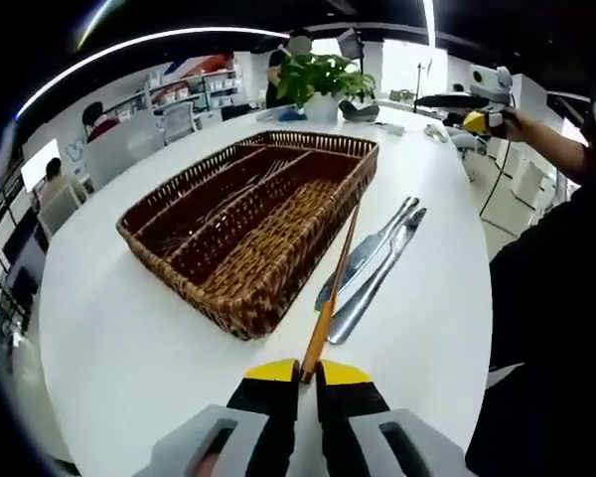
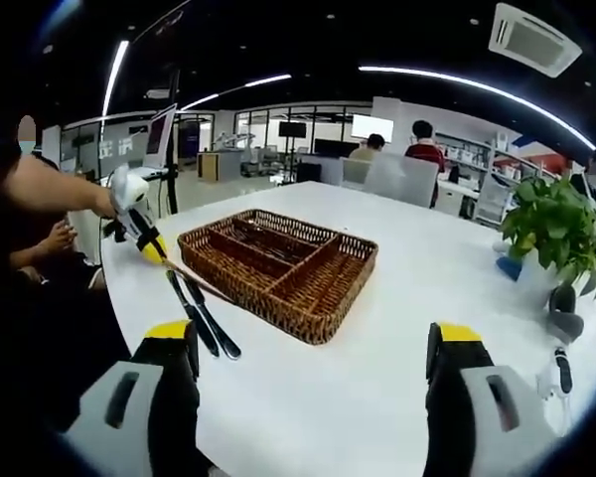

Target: Arrange the knives, forks, and spoons in their matching storage slots by inserting each utensil handle-first until every utensil is classified and aligned in the correct compartment

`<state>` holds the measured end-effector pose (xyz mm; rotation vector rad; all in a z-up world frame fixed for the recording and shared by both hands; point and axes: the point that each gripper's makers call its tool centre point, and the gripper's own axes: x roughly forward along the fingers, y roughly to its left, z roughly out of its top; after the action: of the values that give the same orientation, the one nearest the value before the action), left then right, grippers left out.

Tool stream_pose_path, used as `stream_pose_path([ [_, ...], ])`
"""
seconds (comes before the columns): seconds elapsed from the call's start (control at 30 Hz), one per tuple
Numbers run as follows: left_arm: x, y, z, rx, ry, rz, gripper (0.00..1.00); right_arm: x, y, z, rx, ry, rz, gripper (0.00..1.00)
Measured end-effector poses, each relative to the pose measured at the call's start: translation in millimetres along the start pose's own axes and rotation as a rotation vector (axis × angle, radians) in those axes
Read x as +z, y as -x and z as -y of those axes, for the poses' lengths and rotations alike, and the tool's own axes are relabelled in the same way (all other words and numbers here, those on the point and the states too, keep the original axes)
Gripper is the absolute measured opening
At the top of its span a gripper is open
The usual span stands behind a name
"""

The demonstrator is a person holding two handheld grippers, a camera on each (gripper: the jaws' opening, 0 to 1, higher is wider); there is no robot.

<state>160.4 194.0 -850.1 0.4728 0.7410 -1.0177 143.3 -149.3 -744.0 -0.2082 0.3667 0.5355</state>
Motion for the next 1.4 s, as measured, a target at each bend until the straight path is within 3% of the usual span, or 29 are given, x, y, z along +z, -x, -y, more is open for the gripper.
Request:
stream_pose_path([
  [0.13, -2.6, -1.6, 10.2, -0.008, -0.031, -0.025, 0.06, 0.9, -0.3, 0.2, -0.002, -0.003, 0.005, 0.98],
  [0.53, 9.7, -16.4, 63.7, -0.082, -0.060, 0.007, 0.05, 3.4, 1.2, -3.8, 0.008, 0.007, 0.011, 0.97],
  [0.7, 17.7, -17.9, 71.5, -0.084, 0.049, 0.045, 0.05, 3.0, 3.3, -1.4, 0.006, 0.008, 0.010, 0.97],
  [0.8, 11.8, -20.9, 75.2, -0.061, 0.060, 0.003, 0.05, 2.0, 4.2, -0.5, 0.005, 0.009, 0.009, 0.97],
  [0.9, 8.9, -23.5, 88.9, -0.077, 0.056, -0.017, 0.05, 1.3, 4.1, -0.3, 0.006, 0.009, 0.007, 0.97],
  [1.03, 14.1, -24.6, 91.3, -0.061, 0.089, -0.010, 0.05, 3.4, 3.3, -2.6, 0.012, 0.003, 0.014, 0.97],
  [1.4, 46.1, -36.1, 95.5, -0.072, 0.026, 0.043, 0.05, 3.6, 1.6, -5.9, 0.022, 0.008, 0.015, 0.96],
])
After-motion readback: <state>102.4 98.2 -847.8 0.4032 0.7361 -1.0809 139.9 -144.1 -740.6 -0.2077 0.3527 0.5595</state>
